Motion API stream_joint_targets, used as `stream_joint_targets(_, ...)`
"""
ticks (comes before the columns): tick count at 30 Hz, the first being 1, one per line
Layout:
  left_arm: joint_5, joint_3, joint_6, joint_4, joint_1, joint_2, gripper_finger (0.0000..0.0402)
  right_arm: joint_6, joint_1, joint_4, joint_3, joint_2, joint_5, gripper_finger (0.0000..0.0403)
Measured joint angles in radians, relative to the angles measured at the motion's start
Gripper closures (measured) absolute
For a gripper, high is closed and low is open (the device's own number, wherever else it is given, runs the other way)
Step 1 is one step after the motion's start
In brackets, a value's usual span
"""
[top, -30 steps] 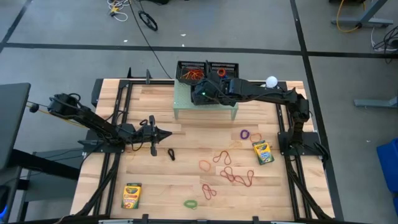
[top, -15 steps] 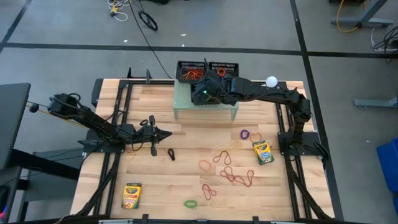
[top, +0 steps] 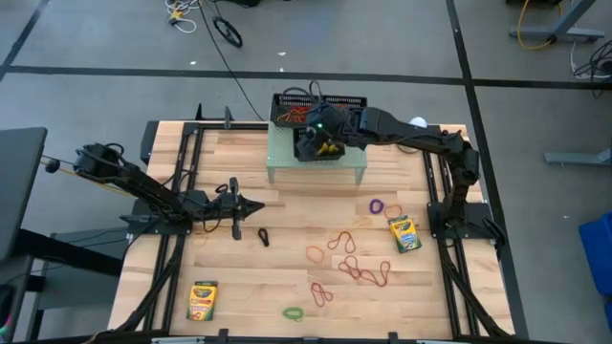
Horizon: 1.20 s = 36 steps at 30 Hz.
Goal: Pick & Place Office Desk Supplies
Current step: Put the yellow crayon box into the bottom black bin
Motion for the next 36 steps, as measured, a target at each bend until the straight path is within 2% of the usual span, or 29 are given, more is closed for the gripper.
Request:
stream_joint_targets(5, 0.0, 0.0, 0.0, 0.0, 0.0, 0.0, 0.0392, -0.041, 0.007, -0.001, 0.001, 0.005, 0.028, 0.0164)
stream_joint_targets(10, 0.0, 0.0, 0.0, 0.0, 0.0, 0.0, 0.0392, -0.048, 0.007, -0.023, -0.015, 0.007, 0.062, 0.0162)
stream_joint_targets(19, 0.0, 0.0, 0.0, -0.003, 0.0, 0.0, 0.0392, -0.032, 0.007, -0.042, -0.042, 0.008, 0.08, 0.0203)
stream_joint_targets(30, 0.0, 0.0, -0.003, -0.008, 0.0, 0.0, 0.0392, 0.034, 0.017, -0.041, -0.042, 0.008, 0.069, 0.0287)
stream_joint_targets(36, 0.0, 0.0, -0.01, -0.02, 0.0, 0.0, 0.0392, 0.065, 0.023, -0.008, -0.023, 0.008, 0.061, 0.0305)
